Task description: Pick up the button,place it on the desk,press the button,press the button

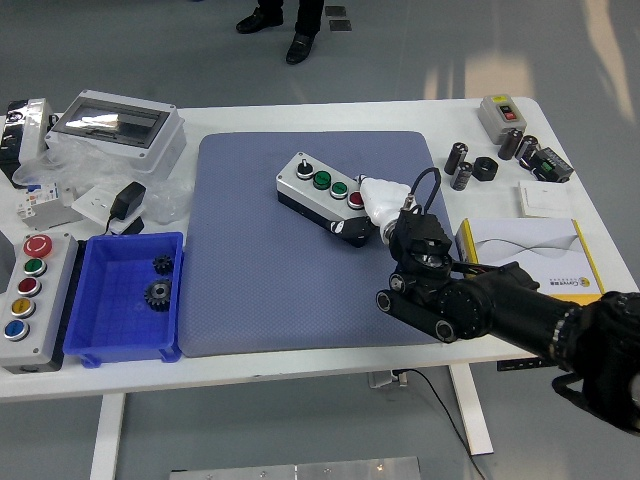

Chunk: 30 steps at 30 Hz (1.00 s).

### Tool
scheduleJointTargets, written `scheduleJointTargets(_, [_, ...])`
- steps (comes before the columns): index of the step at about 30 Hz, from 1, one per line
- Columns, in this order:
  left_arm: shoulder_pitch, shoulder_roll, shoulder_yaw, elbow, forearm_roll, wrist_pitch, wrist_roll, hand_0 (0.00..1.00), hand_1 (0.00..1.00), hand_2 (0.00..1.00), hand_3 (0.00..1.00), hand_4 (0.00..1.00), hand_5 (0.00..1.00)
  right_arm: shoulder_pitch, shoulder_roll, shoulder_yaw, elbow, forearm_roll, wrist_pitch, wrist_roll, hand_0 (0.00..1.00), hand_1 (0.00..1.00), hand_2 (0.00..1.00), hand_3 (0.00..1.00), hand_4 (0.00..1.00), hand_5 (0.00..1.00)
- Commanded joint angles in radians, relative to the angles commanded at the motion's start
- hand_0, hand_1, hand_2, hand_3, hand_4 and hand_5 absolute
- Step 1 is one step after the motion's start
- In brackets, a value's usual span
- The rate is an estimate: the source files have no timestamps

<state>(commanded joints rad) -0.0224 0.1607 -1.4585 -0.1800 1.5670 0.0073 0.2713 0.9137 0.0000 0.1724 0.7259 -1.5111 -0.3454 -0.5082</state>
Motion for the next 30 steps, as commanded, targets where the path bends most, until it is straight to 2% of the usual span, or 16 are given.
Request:
scheduleJointTargets(1, [0.0,0.0,0.0,0.0,0.0,0.0,0.0,0.621,0.566,0.541,0.581,0.489,0.228,0.0,0.0,0.0,0.001,0.001,-0.001,0.001,0.256,0.459,0.496,0.615,0.334,0.002])
scheduleJointTargets(6, [0.001,-0.001,-0.004,0.0,0.004,0.001,0.001,0.621,0.566,0.541,0.581,0.489,0.228,0.002,0.0,0.009,0.013,0.004,-0.008,0.012,0.256,0.459,0.496,0.615,0.334,0.002])
scheduleJointTargets(7, [0.001,-0.001,-0.004,0.0,0.004,0.001,0.001,0.62,0.567,0.541,0.582,0.488,0.236,0.003,0.0,0.011,0.016,0.004,-0.011,0.014,0.235,0.42,0.432,0.477,0.212,0.002])
scheduleJointTargets(12, [0.002,-0.002,-0.009,0.0,0.008,0.003,0.002,0.62,0.567,0.541,0.582,0.488,0.236,0.007,-0.015,0.031,0.046,-0.004,-0.022,0.025,0.235,0.42,0.432,0.477,0.212,0.002])
scheduleJointTargets(13, [0.003,-0.002,-0.011,0.0,0.009,0.003,0.002,0.62,0.566,0.541,0.581,0.488,0.237,0.008,-0.023,0.038,0.057,-0.007,-0.023,0.028,0.224,0.387,0.406,0.393,0.148,0.002])
scheduleJointTargets(15, [0.003,-0.003,-0.011,0.0,0.009,0.003,0.001,0.62,0.566,0.541,0.581,0.488,0.237,0.008,-0.042,0.052,0.082,-0.014,-0.025,0.035,0.224,0.387,0.406,0.393,0.148,0.002])
scheduleJointTargets(18, [0.006,-0.005,-0.014,0.0,0.011,0.004,0.002,0.62,0.566,0.541,0.581,0.488,0.237,0.004,-0.098,0.08,0.146,-0.016,-0.031,0.066,0.224,0.387,0.406,0.393,0.148,0.002])
scheduleJointTargets(19, [0.007,-0.006,-0.014,0.0,0.01,0.004,0.002,0.62,0.567,0.541,0.582,0.49,0.241,0.003,-0.114,0.085,0.165,-0.013,-0.033,0.079,0.191,0.324,0.358,0.31,0.059,0.002])
scheduleJointTargets(22, [0.011,-0.008,-0.017,0.0,0.013,0.005,0.003,0.62,0.567,0.541,0.582,0.49,0.241,-0.002,-0.174,0.093,0.233,0.002,-0.03,0.135,0.191,0.324,0.358,0.31,0.059,0.002])
scheduleJointTargets(24, [0.013,-0.009,-0.018,0.0,0.014,0.006,0.003,0.62,0.567,0.541,0.582,0.49,0.241,-0.006,-0.216,0.092,0.286,0.018,-0.019,0.182,0.191,0.324,0.358,0.31,0.059,0.002])
scheduleJointTargets(25, [0.013,-0.009,-0.019,0.0,0.015,0.006,0.003,0.62,0.567,0.541,0.582,0.489,0.247,-0.008,-0.235,0.091,0.31,0.025,-0.013,0.203,0.183,0.292,0.318,0.266,0.002,0.002])
scheduleJointTargets(30, [0.014,-0.01,-0.02,0.0,0.017,0.005,0.002,0.62,0.567,0.541,0.582,0.489,0.247,-0.014,-0.334,0.078,0.436,0.033,0.027,0.315,0.183,0.292,0.318,0.266,0.002,0.002])
